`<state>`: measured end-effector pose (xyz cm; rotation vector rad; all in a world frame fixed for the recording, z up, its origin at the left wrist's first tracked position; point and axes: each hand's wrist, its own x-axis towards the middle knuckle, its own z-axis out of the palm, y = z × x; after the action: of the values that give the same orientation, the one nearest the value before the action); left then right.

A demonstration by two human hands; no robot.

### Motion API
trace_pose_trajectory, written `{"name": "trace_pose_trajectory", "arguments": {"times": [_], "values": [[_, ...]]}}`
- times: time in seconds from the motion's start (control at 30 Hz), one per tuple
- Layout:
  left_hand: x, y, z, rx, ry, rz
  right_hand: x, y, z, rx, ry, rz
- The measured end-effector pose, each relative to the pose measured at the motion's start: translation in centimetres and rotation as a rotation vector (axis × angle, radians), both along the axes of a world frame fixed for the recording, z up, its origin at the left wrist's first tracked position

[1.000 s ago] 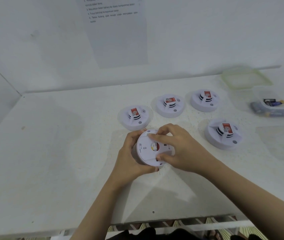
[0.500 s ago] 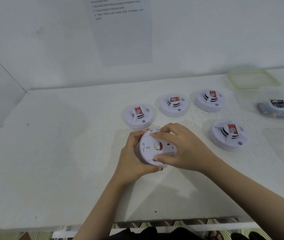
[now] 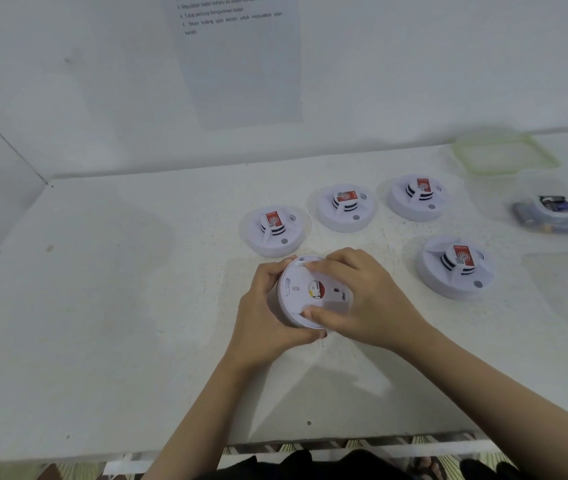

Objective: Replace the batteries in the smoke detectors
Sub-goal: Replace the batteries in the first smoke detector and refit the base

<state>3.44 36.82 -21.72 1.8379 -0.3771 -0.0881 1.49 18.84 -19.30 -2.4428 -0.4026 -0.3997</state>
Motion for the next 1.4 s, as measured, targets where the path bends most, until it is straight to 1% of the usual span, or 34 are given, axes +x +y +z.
{"name": "trace_pose_trajectory", "arguments": {"times": [0.1,0.17,0.3,0.4,0.57,0.63,0.7,0.8,0.83,0.87,0.9,1.03,1.17,1.23,1.4], "values": [[0.1,0.1,0.0,-0.008,0.005,-0.004,0.4,-1.1,0.2,0.095,0.076,0.088],[0.1,0.2,-0.1,-0.005,-0.006,-0.011,0.3,-1.8,0.1,0.11,0.096,0.106],[0.2,0.1,-0.2,-0.007,-0.045,-0.023,-0.7,-1.8,-0.1,0.098,0.159,0.057],[-0.1,-0.4,0.1,-0.009,-0.094,-0.032,-1.0,-0.9,0.6,0.223,0.286,0.001],[-0.7,-2.0,1.8,0.064,-0.197,-0.105,-1.1,0.1,1.8,0.597,0.508,-0.11],[-0.6,-2.4,2.5,0.075,-0.18,-0.132,-1.0,-0.4,2.1,0.801,0.591,-0.111],[-0.4,-2.6,2.5,0.066,-0.134,-0.152,-1.0,-1.0,2.0,1.048,0.672,-0.024],[-0.3,-2.7,2.2,0.034,-0.017,-0.159,-1.4,-1.3,1.8,1.426,0.743,0.168],[-0.3,-2.8,2.1,0.019,0.013,-0.162,-1.5,-1.3,1.7,1.521,0.76,0.185],[-0.4,-2.7,1.9,0.0,0.024,-0.157,-1.6,-1.3,1.7,1.574,0.773,0.19],[-0.4,-2.7,1.7,-0.015,0.02,-0.138,-1.6,-1.4,1.6,1.574,0.775,0.178],[-0.1,-2.0,1.1,-0.076,0.006,-0.079,-1.3,-2.3,0.5,1.416,0.721,0.06],[0.1,-1.7,0.9,-0.114,0.112,-0.132,-1.8,-2.7,-0.5,1.257,0.702,0.156],[0.1,-1.7,0.7,-0.139,0.149,-0.157,-2.1,-2.5,-1.0,1.23,0.679,0.185],[0.3,-1.4,0.3,-0.165,0.197,-0.172,-2.2,-2.4,-1.1,1.185,0.667,0.168]]}}
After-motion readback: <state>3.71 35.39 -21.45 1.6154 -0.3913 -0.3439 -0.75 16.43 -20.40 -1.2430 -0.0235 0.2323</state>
